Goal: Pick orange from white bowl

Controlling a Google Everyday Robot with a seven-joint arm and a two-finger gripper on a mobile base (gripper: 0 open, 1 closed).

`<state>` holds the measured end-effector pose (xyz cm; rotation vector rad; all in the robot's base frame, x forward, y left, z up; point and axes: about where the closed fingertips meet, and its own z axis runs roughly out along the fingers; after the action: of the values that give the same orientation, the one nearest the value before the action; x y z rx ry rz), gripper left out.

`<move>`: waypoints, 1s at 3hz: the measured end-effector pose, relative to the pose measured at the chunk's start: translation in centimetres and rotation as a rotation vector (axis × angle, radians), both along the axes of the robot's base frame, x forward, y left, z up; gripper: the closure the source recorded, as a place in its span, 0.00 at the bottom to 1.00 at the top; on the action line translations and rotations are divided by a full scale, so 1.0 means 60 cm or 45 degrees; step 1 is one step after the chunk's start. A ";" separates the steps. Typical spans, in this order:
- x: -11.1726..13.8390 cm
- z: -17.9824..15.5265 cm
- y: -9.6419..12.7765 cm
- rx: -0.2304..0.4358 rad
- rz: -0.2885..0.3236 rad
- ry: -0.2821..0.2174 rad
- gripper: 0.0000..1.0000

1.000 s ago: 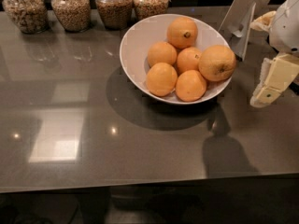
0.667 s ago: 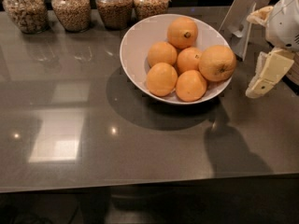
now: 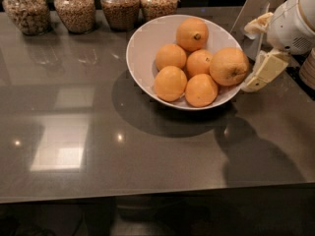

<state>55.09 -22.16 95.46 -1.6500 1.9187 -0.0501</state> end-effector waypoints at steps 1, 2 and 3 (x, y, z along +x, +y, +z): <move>0.011 -0.022 0.011 0.047 0.016 0.031 0.14; 0.018 -0.041 0.024 0.083 0.031 0.064 0.15; 0.026 -0.053 0.035 0.107 0.043 0.085 0.15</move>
Offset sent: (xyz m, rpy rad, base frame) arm 0.0156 0.0202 -0.0383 0.1009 0.0825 0.0320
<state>56.66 -20.06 92.25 -1.6465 1.9148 0.0988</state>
